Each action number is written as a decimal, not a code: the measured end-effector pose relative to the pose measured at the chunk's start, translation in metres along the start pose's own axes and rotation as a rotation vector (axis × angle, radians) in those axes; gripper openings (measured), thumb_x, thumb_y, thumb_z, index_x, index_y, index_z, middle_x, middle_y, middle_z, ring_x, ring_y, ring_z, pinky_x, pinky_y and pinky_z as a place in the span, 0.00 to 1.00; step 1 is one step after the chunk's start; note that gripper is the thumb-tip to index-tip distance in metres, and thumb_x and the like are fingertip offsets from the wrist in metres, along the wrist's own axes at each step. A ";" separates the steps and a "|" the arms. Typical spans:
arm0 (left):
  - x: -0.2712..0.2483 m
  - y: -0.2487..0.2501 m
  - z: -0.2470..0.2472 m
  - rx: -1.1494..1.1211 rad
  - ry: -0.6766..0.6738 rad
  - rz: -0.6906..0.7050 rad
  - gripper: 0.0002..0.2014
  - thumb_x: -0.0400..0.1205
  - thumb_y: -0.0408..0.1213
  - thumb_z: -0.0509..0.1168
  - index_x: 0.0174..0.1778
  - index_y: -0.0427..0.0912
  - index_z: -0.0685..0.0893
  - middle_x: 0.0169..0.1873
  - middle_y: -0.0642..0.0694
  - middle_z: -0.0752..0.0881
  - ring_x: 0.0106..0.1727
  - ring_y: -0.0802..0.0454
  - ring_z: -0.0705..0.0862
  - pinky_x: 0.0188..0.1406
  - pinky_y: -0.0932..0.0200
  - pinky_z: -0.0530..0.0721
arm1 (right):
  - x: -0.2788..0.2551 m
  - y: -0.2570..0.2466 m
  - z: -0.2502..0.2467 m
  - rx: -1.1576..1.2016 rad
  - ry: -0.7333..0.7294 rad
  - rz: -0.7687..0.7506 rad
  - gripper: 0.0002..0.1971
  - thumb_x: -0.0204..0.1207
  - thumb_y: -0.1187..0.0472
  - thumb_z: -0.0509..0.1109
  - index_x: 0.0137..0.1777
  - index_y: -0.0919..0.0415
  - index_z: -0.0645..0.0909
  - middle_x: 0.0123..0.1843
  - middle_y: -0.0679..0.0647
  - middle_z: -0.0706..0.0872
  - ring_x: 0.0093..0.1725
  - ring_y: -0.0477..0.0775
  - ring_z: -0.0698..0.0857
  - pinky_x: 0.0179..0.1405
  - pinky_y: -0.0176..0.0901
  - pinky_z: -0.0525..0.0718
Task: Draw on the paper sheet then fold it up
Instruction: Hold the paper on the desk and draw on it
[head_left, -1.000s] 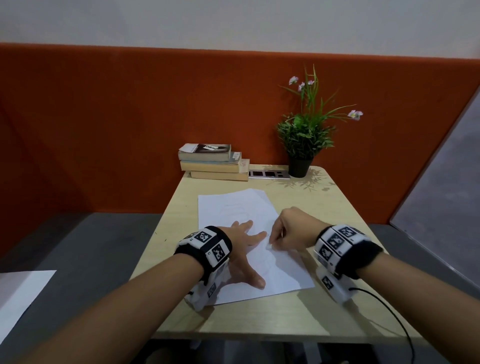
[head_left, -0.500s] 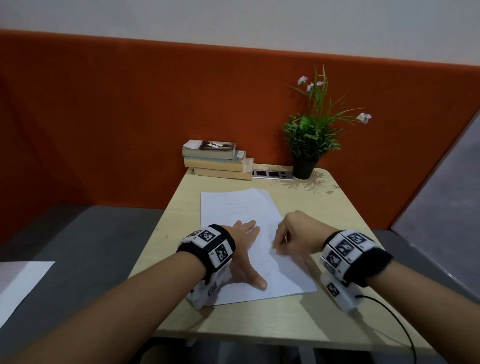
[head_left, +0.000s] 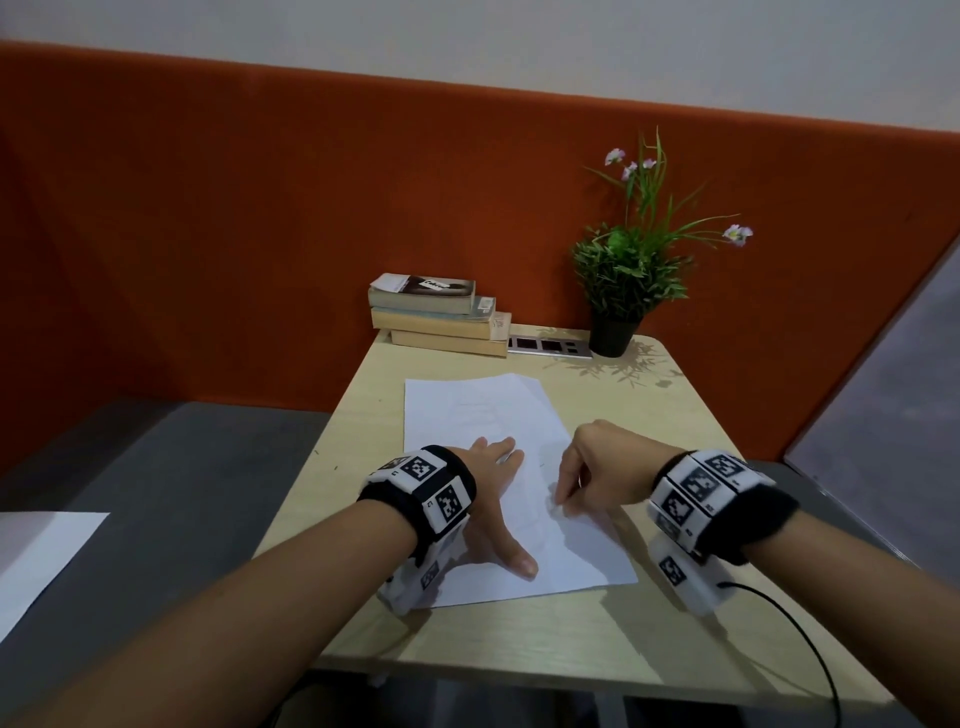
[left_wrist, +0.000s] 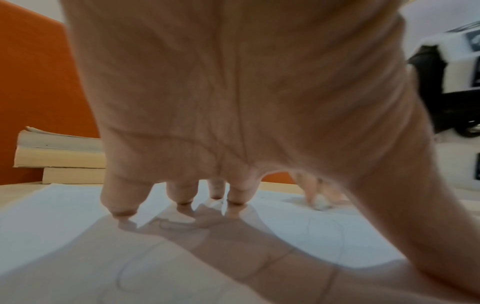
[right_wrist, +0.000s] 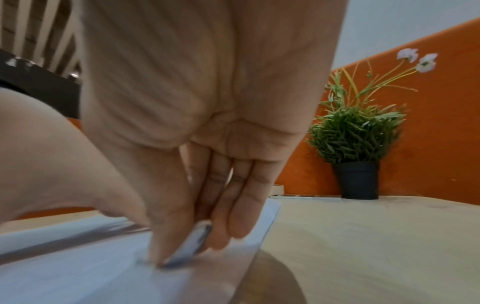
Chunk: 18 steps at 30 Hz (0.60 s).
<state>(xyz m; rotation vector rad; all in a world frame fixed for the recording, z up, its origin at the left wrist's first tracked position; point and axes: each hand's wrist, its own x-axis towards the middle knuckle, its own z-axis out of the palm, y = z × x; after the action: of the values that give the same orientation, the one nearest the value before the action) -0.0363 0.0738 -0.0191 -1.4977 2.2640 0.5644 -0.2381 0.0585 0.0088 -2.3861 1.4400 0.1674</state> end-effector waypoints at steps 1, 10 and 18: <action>0.000 0.000 0.000 -0.001 0.002 0.000 0.73 0.61 0.78 0.74 0.88 0.53 0.32 0.86 0.61 0.30 0.87 0.54 0.31 0.86 0.39 0.49 | 0.008 0.000 -0.003 0.012 0.048 0.030 0.06 0.72 0.61 0.82 0.47 0.50 0.96 0.43 0.41 0.94 0.42 0.40 0.88 0.44 0.32 0.86; -0.009 0.007 -0.003 0.028 0.022 0.005 0.70 0.65 0.76 0.74 0.89 0.50 0.35 0.88 0.56 0.32 0.88 0.51 0.34 0.86 0.39 0.51 | 0.027 0.000 -0.003 -0.001 0.133 0.090 0.04 0.73 0.61 0.81 0.46 0.55 0.96 0.44 0.47 0.95 0.42 0.46 0.90 0.50 0.41 0.92; -0.014 0.007 -0.005 -0.004 0.023 0.020 0.69 0.67 0.73 0.74 0.89 0.49 0.34 0.87 0.56 0.32 0.88 0.51 0.33 0.86 0.41 0.49 | 0.018 0.004 -0.006 0.008 0.065 0.021 0.05 0.72 0.60 0.81 0.46 0.52 0.96 0.42 0.42 0.94 0.42 0.40 0.88 0.48 0.38 0.89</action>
<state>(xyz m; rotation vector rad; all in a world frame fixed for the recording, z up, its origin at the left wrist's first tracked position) -0.0382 0.0846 -0.0074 -1.4923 2.2990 0.5609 -0.2339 0.0399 0.0086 -2.3909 1.4923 0.0895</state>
